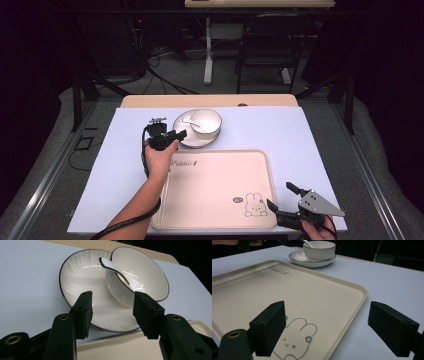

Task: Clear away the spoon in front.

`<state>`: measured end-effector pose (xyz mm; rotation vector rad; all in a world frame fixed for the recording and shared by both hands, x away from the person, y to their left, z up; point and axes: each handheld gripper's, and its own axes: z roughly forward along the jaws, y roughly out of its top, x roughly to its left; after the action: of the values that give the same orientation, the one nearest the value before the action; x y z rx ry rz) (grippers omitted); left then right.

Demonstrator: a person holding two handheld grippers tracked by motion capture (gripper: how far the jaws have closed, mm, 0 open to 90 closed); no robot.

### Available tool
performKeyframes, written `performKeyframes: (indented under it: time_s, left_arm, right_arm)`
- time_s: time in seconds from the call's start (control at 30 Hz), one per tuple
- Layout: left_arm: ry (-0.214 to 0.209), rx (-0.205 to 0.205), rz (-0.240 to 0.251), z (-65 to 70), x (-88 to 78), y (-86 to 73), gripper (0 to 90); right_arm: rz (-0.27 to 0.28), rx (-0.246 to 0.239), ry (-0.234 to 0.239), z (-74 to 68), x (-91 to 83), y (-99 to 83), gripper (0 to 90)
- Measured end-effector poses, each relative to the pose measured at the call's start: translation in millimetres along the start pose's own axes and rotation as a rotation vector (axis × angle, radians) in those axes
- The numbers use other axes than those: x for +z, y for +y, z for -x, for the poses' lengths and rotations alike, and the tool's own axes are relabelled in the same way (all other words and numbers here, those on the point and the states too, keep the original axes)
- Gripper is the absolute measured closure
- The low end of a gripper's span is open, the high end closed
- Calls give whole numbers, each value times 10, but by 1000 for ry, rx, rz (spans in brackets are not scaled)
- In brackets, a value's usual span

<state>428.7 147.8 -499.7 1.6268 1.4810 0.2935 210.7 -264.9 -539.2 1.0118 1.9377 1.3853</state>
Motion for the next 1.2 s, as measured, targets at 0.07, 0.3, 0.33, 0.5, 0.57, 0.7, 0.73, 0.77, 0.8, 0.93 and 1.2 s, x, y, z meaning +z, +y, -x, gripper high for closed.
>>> performKeyframes:
  time_s: [0.07, 0.3, 0.33, 0.5, 0.57, 0.7, 0.73, 0.77, 0.8, 0.93, 1.2]
  left_arm:
    - [7, -1, -2, -2, 36, 31, 493]
    - [14, -7, -3, 0, 171, 119, 482]
    - [16, -7, -1, 8, 191, 131, 482]
    - [25, -9, -5, 44, 296, 195, 476]
    - [19, -16, -9, 61, 335, 215, 469]
    - [29, -17, -13, 103, 417, 232, 462]
    - [32, -19, -17, 111, 438, 234, 462]
    - [31, -24, -13, 121, 463, 234, 461]
    - [30, -26, -16, 128, 485, 234, 458]
    - [31, -29, -22, 155, 569, 225, 444]
    - [33, -54, -26, 181, 727, 217, 415]
  right_arm:
    - [1, 0, 1, 0, 2, 1, 143]
    - [1, 2, 0, 3, -1, 2, 143]
    - [1, 2, 0, 3, -1, 2, 143]
    - [2, 0, 2, -1, -1, 4, 143]
    - [1, -2, 3, -3, -1, 4, 143]
    - [2, 0, 4, 1, 0, 4, 143]
    - [2, 0, 4, 1, 0, 4, 143]
    - [2, -2, 5, -1, 2, 4, 143]
    - [2, -3, 6, -4, 1, 5, 143]
    - [3, -4, 7, -7, -1, 6, 143]
    - [5, -2, 12, -14, -2, 9, 143]
